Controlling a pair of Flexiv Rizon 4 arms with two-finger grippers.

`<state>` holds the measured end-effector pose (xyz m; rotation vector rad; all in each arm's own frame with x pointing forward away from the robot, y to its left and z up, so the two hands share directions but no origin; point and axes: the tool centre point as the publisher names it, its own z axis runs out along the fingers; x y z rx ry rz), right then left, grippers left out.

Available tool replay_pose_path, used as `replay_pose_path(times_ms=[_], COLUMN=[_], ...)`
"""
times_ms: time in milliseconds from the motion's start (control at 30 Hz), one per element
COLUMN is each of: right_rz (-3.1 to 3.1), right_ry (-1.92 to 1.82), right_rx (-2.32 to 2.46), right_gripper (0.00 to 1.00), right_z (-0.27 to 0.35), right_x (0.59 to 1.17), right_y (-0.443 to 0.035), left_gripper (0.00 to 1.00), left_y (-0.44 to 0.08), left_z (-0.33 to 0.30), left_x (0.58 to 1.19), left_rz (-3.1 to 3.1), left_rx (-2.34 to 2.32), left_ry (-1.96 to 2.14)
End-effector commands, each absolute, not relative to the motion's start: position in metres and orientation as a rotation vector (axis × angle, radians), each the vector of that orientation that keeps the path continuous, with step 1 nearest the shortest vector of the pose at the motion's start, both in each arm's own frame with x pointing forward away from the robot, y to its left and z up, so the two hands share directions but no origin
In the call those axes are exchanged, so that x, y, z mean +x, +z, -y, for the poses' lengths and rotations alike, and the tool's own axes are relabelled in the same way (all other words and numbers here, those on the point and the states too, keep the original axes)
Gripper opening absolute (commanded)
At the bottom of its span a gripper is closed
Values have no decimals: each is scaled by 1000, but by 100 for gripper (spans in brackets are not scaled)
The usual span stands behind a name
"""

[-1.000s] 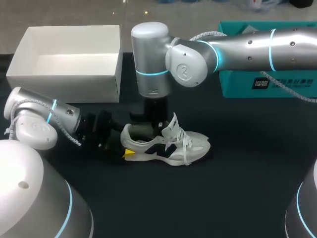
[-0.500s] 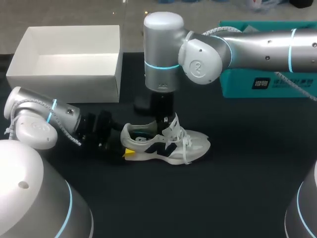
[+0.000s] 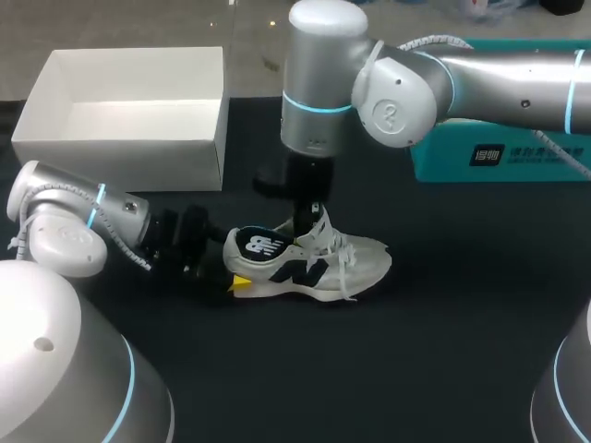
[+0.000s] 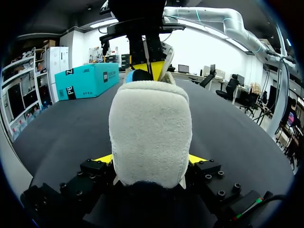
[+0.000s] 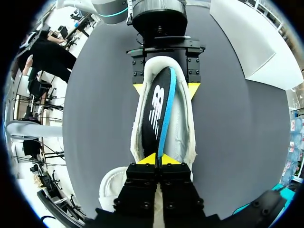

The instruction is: Take the shoe out of the shoebox, open the shoe tongue, remove and reinsert the insole, then place the shoe into the shoebox

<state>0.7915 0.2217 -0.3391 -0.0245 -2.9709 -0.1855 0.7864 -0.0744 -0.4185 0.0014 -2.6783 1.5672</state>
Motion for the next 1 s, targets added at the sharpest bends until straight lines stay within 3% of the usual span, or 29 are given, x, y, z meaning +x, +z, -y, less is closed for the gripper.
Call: replay_pose_path(times_ms=[33,933,1000], right_rz=[2978,2919,2914], right_ry=[-353,-440,-442], right_rx=[-36,72,68], right_gripper=[0,0,29], right_z=[-211,-256,-253], right_x=[789,794,793], right_y=[-326,-348,-349], left_gripper=[0,0,0], left_y=[-420,-420,-420], left_z=[76,76,76], left_x=[787,787,787], left_rz=[2678,2678,2678], left_rx=[0,0,0], left_ry=[1562,1562,1562])
